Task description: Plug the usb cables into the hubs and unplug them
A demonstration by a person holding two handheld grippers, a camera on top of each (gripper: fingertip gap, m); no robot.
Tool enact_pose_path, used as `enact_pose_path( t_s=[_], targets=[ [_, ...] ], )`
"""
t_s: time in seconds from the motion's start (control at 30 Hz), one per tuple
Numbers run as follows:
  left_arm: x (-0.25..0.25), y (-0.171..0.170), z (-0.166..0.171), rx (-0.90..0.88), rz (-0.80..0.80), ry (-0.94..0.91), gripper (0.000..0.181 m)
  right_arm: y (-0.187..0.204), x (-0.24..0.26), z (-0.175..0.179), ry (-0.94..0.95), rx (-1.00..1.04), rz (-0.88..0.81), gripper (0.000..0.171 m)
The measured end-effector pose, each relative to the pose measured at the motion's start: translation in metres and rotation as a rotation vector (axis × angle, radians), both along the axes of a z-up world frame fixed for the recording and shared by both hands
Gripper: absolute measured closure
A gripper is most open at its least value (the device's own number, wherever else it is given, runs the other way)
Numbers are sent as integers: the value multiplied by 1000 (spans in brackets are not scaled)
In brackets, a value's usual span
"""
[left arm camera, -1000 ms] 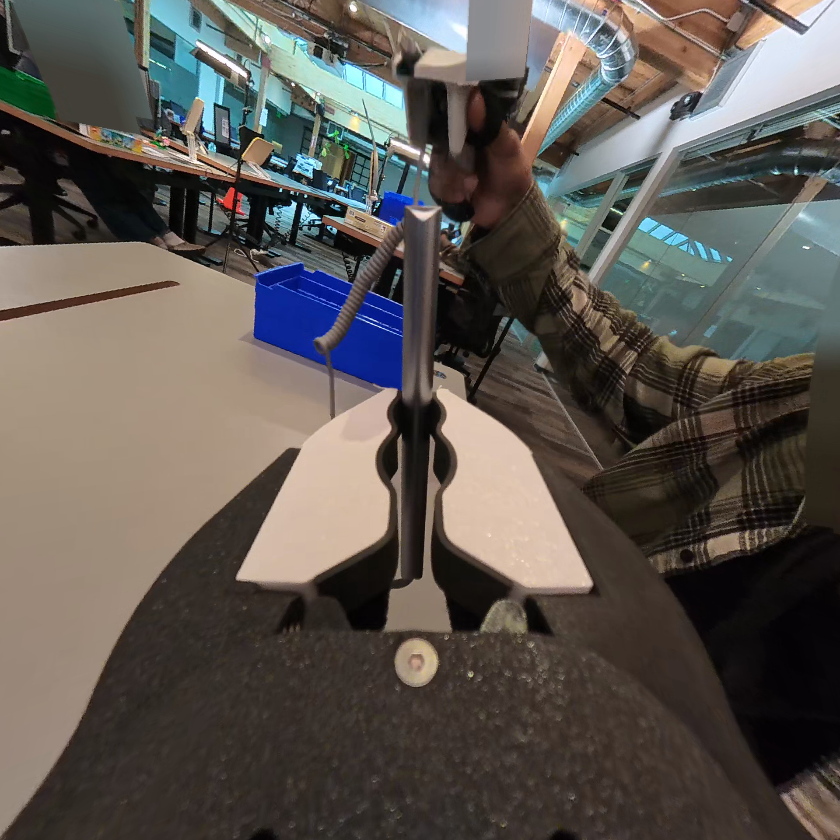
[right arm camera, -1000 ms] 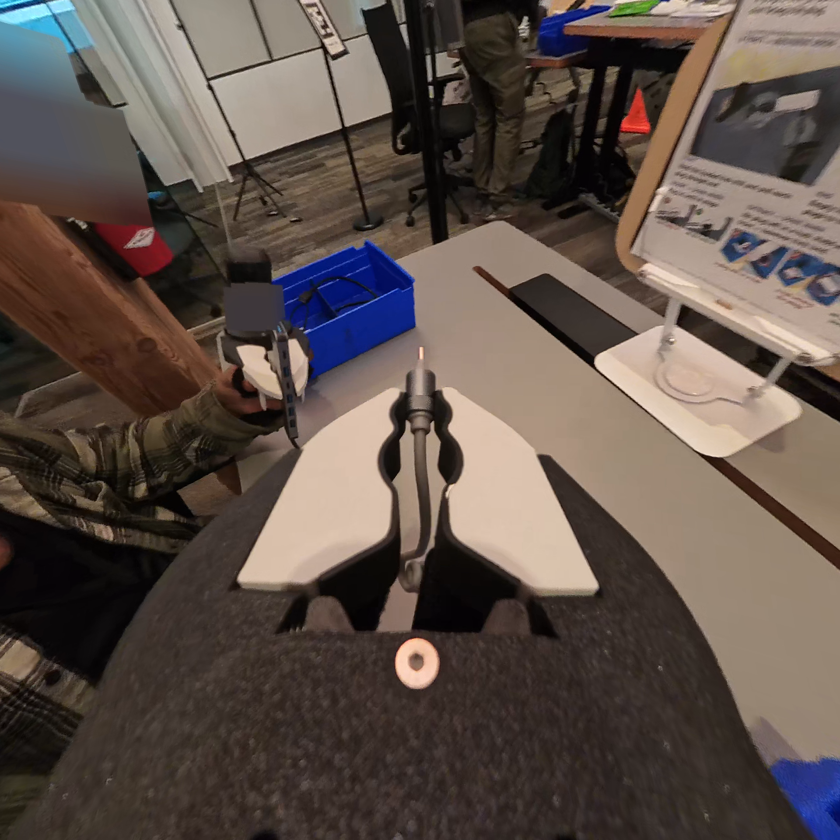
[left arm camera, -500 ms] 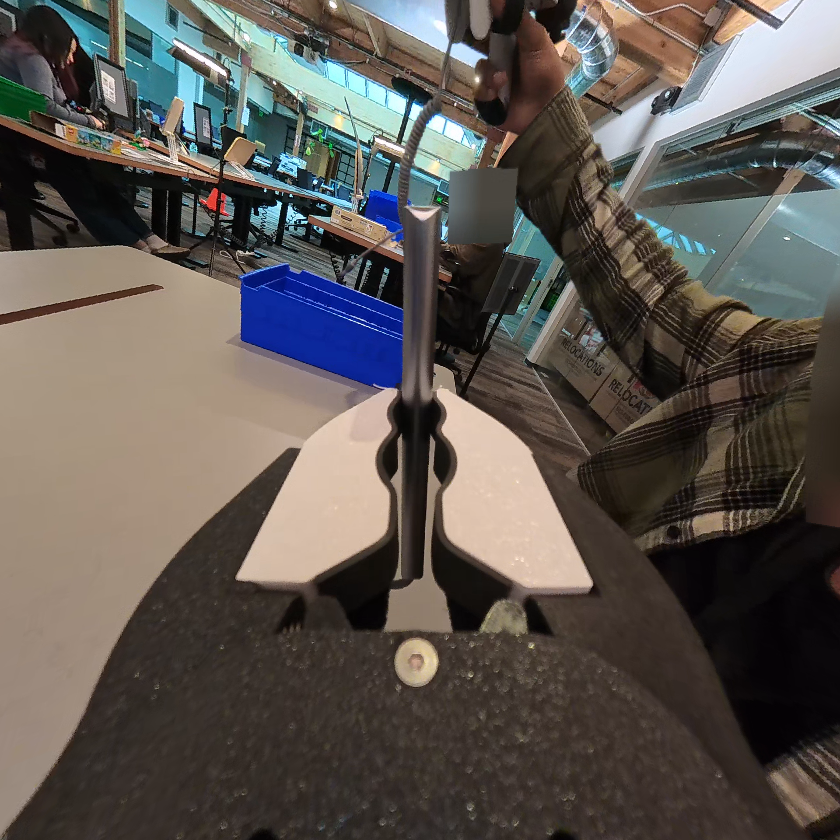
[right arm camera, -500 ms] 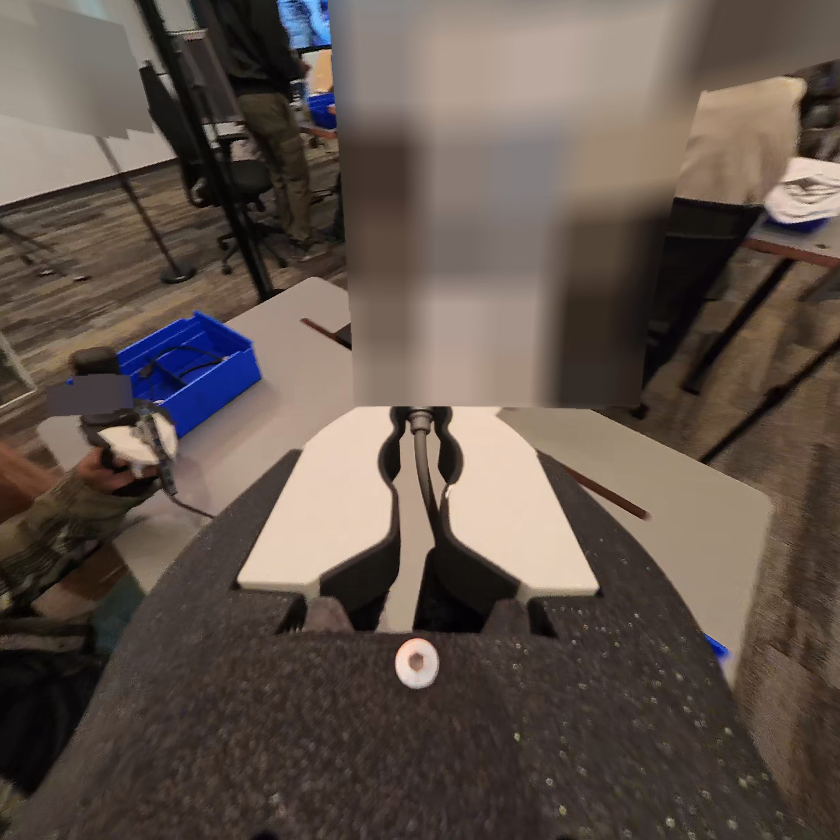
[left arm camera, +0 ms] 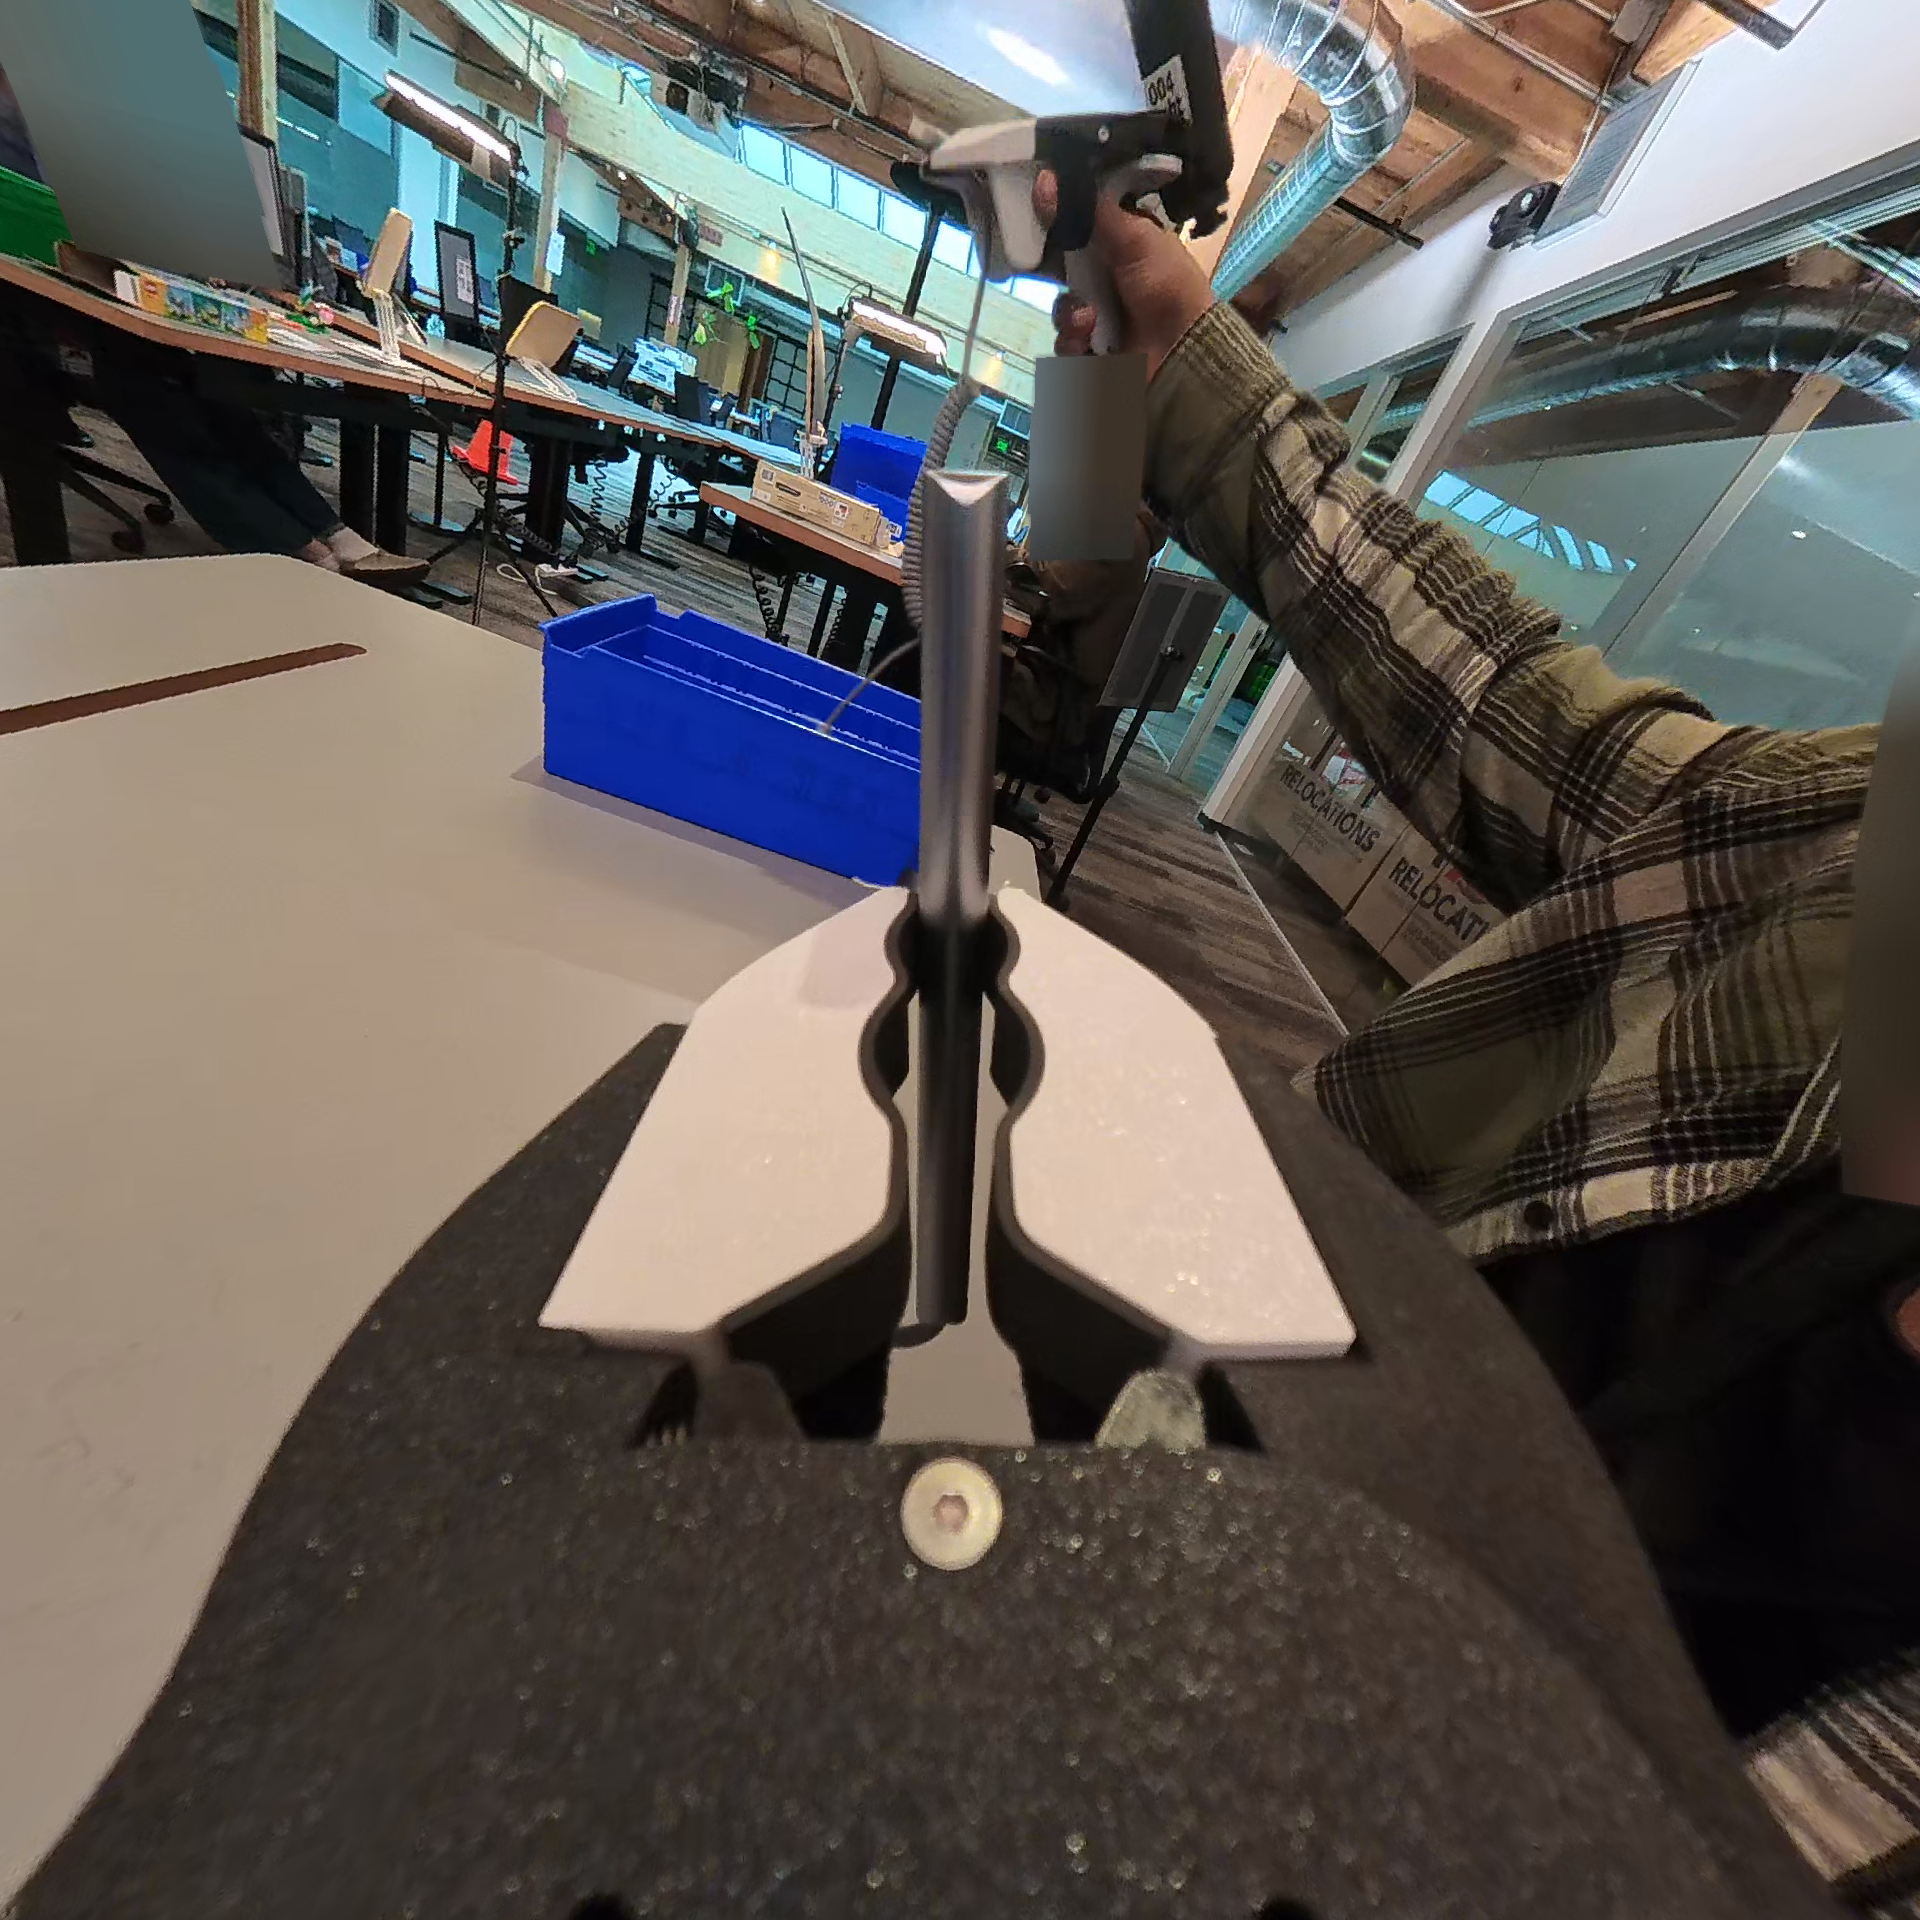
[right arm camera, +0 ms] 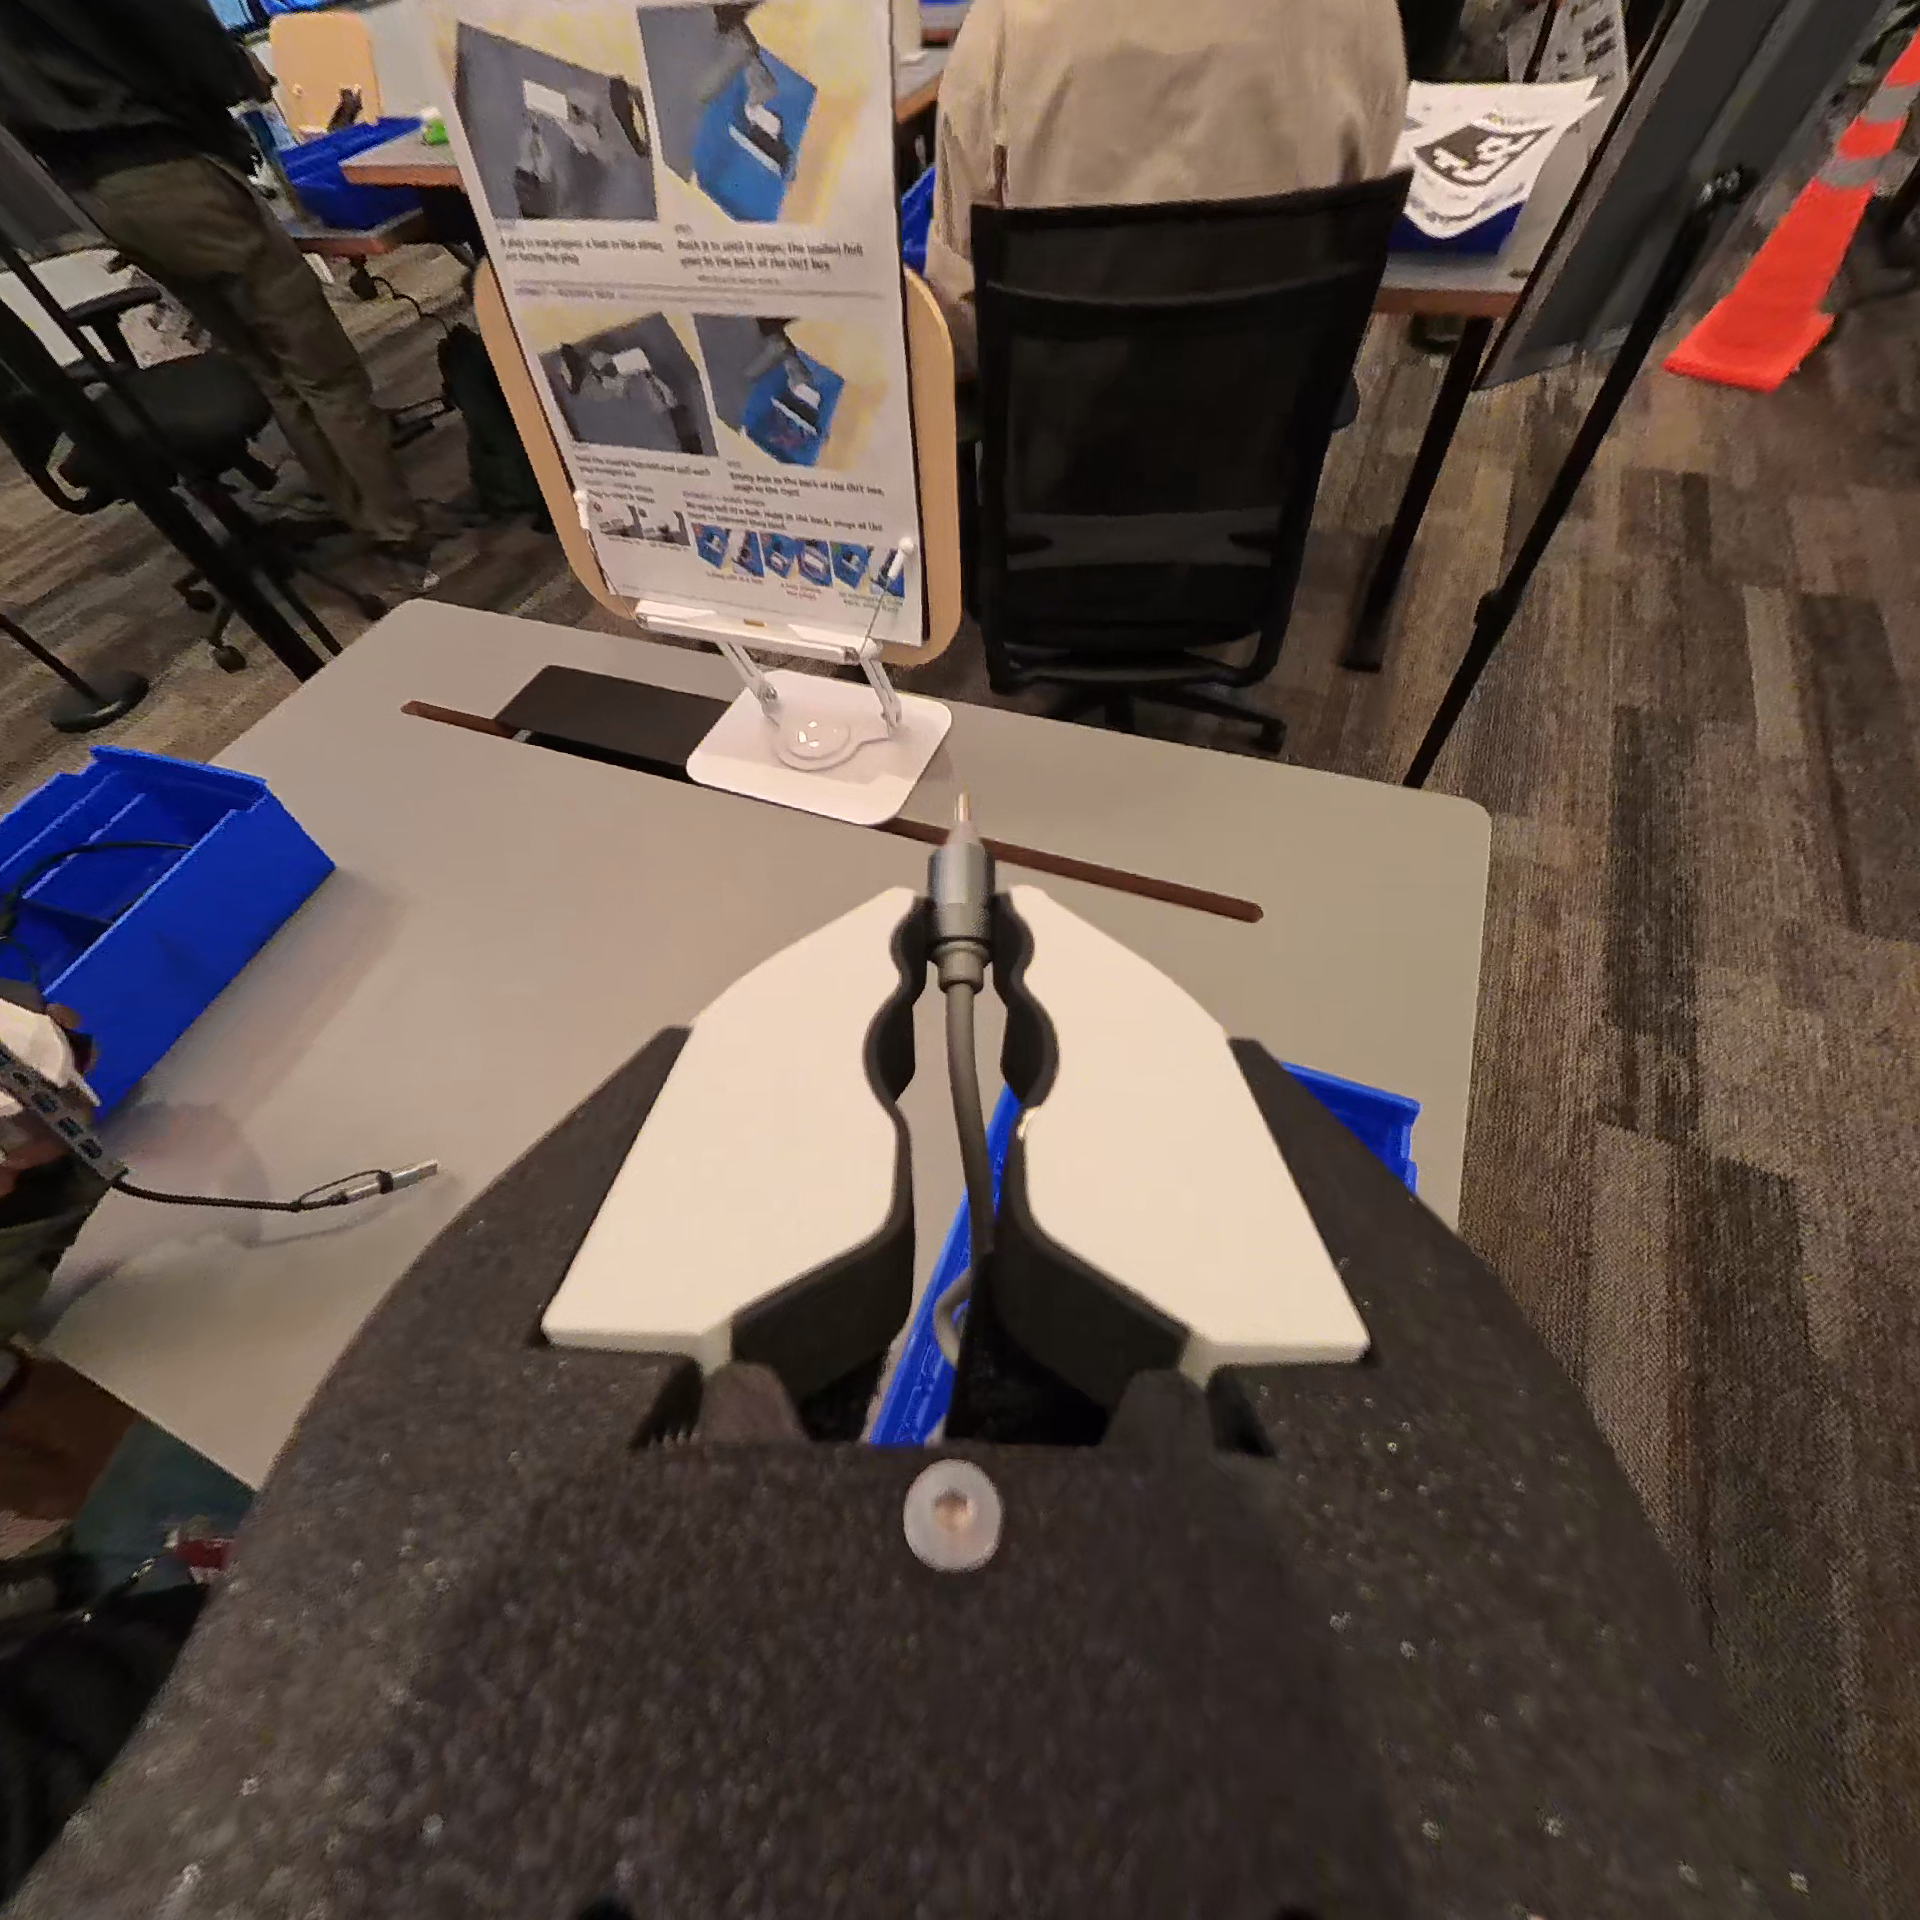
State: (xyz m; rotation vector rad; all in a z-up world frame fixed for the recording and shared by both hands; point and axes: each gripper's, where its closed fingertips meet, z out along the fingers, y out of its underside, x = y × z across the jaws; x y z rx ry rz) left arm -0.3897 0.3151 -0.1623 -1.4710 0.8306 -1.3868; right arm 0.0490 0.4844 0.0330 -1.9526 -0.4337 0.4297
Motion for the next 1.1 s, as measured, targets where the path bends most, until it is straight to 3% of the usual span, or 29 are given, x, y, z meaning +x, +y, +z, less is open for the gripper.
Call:
enact_pose_path(
  t_s=[0.67,0.9,1.1],
  targets=[
    [2,-4,3,13,-5,9,172,-2,40,-33,-22,-72,-104,160],
    [3,-6,3,9,-14,9,172,-3,51,-70,-38,-140,-186,160],
    [4,-8,3,9,-21,11,172,-3,60,-123,-5,-227,-268,160]
  ],
)
